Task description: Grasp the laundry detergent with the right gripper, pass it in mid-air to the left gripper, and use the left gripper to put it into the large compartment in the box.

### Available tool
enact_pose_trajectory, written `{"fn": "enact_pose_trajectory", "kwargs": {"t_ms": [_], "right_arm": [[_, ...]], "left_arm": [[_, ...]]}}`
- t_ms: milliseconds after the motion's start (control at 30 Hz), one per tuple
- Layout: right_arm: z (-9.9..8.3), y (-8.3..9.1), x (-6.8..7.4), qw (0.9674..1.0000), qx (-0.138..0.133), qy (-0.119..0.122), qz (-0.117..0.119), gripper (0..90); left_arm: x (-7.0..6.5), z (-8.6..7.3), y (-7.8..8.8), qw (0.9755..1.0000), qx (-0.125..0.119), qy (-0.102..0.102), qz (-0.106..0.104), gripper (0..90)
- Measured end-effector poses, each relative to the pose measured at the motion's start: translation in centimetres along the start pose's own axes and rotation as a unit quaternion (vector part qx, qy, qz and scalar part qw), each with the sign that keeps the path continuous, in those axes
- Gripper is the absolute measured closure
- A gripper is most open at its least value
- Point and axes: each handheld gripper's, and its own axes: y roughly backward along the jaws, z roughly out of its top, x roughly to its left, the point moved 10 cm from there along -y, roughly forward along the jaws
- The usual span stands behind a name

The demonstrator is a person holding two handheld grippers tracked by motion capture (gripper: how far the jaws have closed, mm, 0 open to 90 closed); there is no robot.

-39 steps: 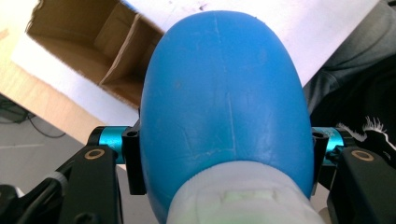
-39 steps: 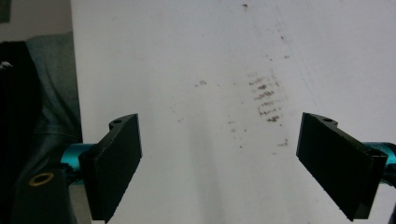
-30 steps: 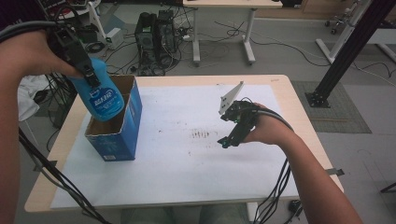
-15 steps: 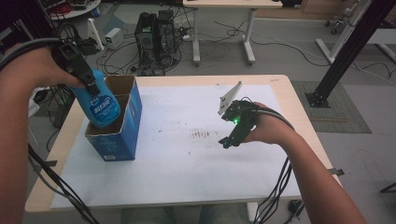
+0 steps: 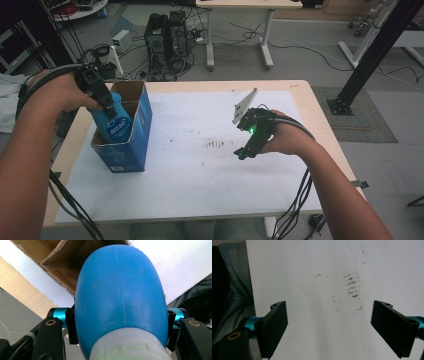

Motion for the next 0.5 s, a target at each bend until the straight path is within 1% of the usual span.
{"fn": "enact_pose_trajectory", "kwargs": {"t_ms": [33,67,100,167,200,233,267,300,333,367,400,433,467,500], "right_arm": [[0.1,0.0,0.0,1.0,-0.002,0.004,0.0,13.3],[0.1,0.0,0.1,1.0,-0.002,-0.001,0.0,13.3],[0.0,0.0,0.1,1.0,-0.002,0.0,0.001,13.3],[0.0,0.0,0.0,1.0,0.0,-0.002,-0.002,13.3],[0.0,0.0,0.0,1.0,-0.001,0.0,-0.001,13.3],[-0.1,0.0,0.0,1.0,0.001,0.0,-0.002,13.3],[-0.1,0.0,0.0,1.0,0.0,-0.001,-0.004,13.3],[-0.1,0.0,0.0,1.0,-0.001,0.001,-0.004,13.3],[-0.1,0.0,0.0,1.0,-0.001,0.001,-0.003,13.3],[-0.1,0.0,0.0,1.0,-0.001,0.001,-0.003,13.3],[0.0,0.0,0.0,1.0,-0.002,0.001,-0.004,13.3],[0.0,0.0,0.1,1.0,-0.001,-0.001,-0.005,13.3],[0.0,0.0,0.1,1.0,0.0,0.0,-0.005,13.3],[0.0,0.0,0.1,1.0,0.0,0.002,-0.004,13.3]], "left_arm": [[0.1,0.0,-0.3,1.0,0.001,0.0,0.0,38.0],[0.2,0.1,-0.7,1.0,0.003,0.003,-0.001,38.0],[0.1,0.1,-1.0,0.9999,0.006,0.002,-0.008,38.0],[0.1,0.3,-1.8,0.9997,0.002,0.021,-0.014,38.0],[0.4,0.1,-2.0,0.9999,0.013,0.002,-0.009,38.0],[0.3,0.3,-2.6,0.9997,0.011,0.013,-0.015,38.0],[0.3,0.3,-3.1,0.9997,0.011,0.013,-0.015,38.0],[0.5,0.3,-3.4,0.9998,0.016,0.007,-0.013,38.0],[0.5,0.3,-3.4,0.9998,0.016,0.007,-0.013,38.0],[0.6,0.3,-3.8,0.9997,0.023,-0.002,-0.012,38.0],[0.4,0.5,-4.5,0.9997,0.018,0.011,-0.012,38.0],[0.6,0.5,-5.2,0.9996,0.026,0.001,-0.012,38.0],[0.5,0.7,-5.6,0.9997,0.019,0.009,-0.01,38.0],[0.5,0.7,-5.9,0.9997,0.021,0.006,-0.011,38.0]]}}
